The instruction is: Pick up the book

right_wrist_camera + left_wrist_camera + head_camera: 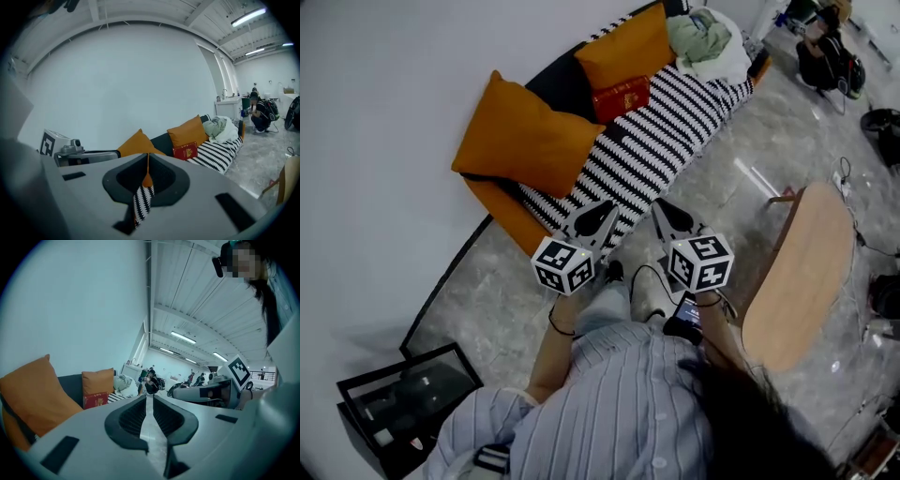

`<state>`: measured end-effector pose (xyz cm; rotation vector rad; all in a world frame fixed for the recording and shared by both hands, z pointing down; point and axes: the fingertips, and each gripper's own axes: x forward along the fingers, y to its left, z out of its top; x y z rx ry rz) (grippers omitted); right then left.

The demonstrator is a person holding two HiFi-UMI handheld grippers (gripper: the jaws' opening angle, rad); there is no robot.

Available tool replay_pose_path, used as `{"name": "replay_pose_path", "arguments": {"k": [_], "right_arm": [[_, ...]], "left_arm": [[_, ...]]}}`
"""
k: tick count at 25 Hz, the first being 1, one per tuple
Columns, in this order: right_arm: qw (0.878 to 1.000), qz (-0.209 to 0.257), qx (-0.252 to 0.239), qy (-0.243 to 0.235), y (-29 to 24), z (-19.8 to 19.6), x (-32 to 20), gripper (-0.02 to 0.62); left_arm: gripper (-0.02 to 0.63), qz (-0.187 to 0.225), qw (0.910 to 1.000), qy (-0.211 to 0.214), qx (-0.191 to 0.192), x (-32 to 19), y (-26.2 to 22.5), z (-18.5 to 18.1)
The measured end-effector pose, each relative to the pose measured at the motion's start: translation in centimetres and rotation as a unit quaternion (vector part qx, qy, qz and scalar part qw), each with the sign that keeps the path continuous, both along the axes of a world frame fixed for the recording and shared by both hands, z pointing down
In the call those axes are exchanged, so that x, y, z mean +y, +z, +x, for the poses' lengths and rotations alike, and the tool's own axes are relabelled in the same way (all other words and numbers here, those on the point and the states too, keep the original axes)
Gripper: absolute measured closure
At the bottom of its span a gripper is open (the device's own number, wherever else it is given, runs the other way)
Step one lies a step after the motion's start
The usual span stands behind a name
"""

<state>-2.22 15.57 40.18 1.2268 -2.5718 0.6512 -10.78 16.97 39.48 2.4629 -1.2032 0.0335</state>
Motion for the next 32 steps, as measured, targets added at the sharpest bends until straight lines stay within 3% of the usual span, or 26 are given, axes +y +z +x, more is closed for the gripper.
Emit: {"name": "replay_pose_path", "arguments": {"k": [14,25,32], "right_arm": [[0.999,0.006,0.014,0.032,-0.3,-4.9,-6.2,0.574],[0.999,0.002,0.013,0.047,0.2,-4.1,-8.5,0.574],[0.999,-0.006,0.000,0.035,0.9,-2.7,-12.0,0.574]], "left_arm": [[0.571,0.013,0.9995,0.027,0.002,-7.5,-0.4,-5.7],[0.571,-0.001,0.9988,0.048,0.002,-9.5,0.6,-4.9],[0.571,-0.005,0.9995,0.030,-0.003,-13.3,0.8,-4.0]]}}
